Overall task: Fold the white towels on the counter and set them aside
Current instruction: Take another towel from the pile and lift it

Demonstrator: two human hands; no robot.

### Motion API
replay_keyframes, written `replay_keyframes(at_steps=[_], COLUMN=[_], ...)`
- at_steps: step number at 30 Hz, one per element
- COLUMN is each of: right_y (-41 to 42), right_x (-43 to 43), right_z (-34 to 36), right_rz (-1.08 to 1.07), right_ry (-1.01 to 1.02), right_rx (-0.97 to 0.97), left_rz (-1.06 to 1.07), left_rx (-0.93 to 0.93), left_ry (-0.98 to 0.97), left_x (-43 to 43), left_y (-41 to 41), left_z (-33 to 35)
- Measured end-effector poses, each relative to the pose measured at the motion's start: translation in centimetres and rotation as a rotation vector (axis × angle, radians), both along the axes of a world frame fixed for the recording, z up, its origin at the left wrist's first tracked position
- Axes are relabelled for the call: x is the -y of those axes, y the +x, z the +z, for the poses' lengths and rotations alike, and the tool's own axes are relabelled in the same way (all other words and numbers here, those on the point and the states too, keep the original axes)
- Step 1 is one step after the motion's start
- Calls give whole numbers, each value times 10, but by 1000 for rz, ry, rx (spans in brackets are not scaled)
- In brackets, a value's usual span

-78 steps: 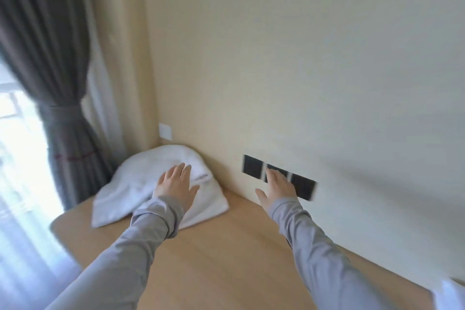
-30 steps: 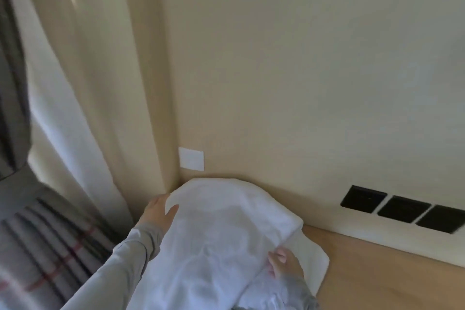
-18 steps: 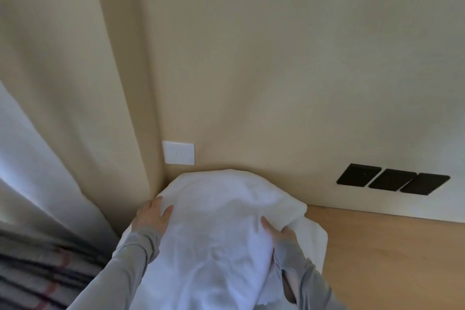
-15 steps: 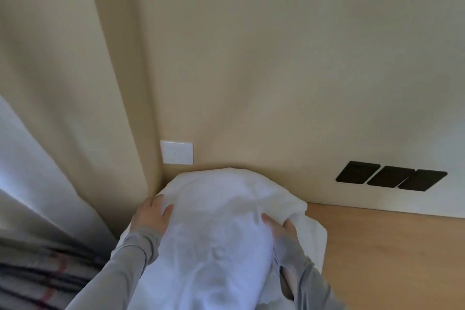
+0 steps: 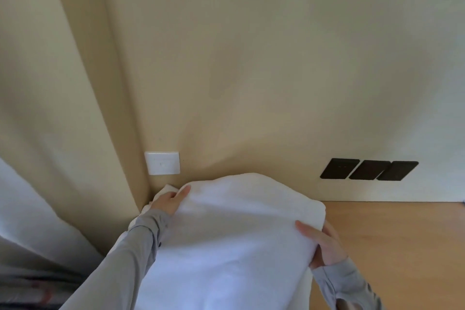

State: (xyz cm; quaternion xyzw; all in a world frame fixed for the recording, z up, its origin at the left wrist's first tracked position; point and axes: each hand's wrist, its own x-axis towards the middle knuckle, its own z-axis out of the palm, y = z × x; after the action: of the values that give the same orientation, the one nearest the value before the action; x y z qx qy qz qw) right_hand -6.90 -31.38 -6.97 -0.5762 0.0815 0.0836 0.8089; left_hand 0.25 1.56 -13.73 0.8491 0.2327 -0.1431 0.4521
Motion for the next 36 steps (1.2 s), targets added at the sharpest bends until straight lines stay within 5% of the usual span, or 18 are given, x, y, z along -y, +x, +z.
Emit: replay_keyframes(at_steps=[8,15,21,27,36], right_y=[4,6,6,-6,-27], right_x=[12,15,29,47,133], right_z=[38,57,68,89,168], right_rz=[8,-17,-121,-188,-417], right_ry=[-102,-80,-75,-77,-115], right_rx=[49,29,3,136,374], left_rz=[122,37,294,279,125], left_rx=[-16,-212,221,651,949], left_ry=[-205,-220,-775,-584,-504], left_x=[21,17,24,49,149], left_y=[-15,-43,-49,-44,-28], left_z=[-2,7,29,110,200])
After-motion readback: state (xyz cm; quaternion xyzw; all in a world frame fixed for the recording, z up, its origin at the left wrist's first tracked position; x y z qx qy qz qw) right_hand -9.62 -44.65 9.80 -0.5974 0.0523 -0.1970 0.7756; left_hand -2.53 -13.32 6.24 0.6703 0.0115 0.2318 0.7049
